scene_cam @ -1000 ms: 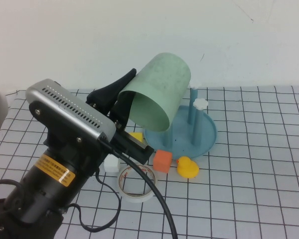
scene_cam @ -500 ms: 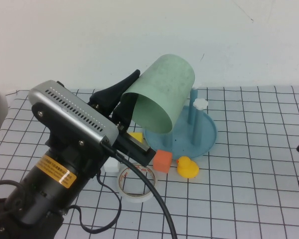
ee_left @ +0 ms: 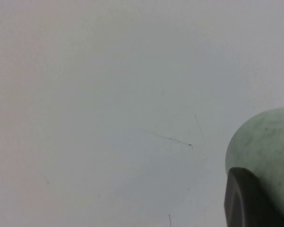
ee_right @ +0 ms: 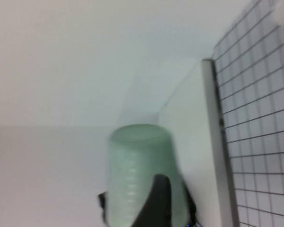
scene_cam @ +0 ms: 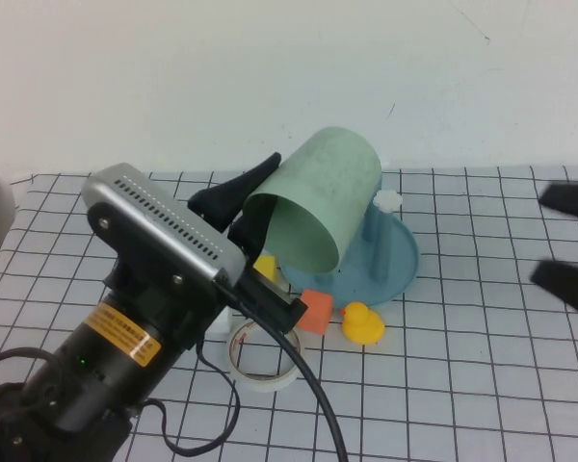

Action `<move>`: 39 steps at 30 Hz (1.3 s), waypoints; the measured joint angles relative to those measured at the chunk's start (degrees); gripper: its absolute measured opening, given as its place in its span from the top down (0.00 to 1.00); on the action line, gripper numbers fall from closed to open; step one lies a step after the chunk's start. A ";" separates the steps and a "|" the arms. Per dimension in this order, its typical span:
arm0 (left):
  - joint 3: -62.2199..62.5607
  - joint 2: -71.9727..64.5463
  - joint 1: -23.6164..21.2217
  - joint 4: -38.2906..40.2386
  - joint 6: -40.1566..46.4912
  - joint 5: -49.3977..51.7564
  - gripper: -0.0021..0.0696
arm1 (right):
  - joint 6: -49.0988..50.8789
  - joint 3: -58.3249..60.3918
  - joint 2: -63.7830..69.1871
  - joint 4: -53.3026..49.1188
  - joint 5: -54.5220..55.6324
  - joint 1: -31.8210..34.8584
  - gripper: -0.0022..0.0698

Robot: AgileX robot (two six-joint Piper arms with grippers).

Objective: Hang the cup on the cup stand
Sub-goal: Adjust the cup with two arms

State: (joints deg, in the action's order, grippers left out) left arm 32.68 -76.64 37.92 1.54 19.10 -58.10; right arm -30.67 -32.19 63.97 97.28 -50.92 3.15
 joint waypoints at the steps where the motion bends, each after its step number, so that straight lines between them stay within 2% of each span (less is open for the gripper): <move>1: 0.00 -0.32 0.00 -0.13 0.00 0.00 0.96 | 0.14 -1.60 0.93 0.00 -0.50 -0.49 0.04; 5: 0.00 -1.53 0.00 -1.54 0.00 -0.27 0.96 | -0.51 -7.46 3.78 0.00 0.50 -5.22 0.04; 11: 0.00 -2.05 0.00 -2.13 0.00 -1.72 0.96 | -2.45 -14.64 9.31 0.00 5.89 -15.74 0.04; 16: 0.00 -2.05 0.00 -2.38 0.00 -1.95 0.96 | -2.55 -19.59 15.07 0.00 6.95 -20.41 0.04; 27: 0.00 -2.25 0.00 -2.71 0.00 -2.09 0.96 | -2.45 -25.51 22.15 0.00 7.29 -24.26 0.04; 39: 0.00 -2.25 0.00 -3.73 -0.02 -2.64 0.96 | -2.45 -28.53 25.07 0.00 7.48 -24.56 0.04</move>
State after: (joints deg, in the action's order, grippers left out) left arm 32.68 -78.89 37.92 -2.19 19.08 -60.75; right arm -33.12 -60.72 89.03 97.28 -43.44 -21.41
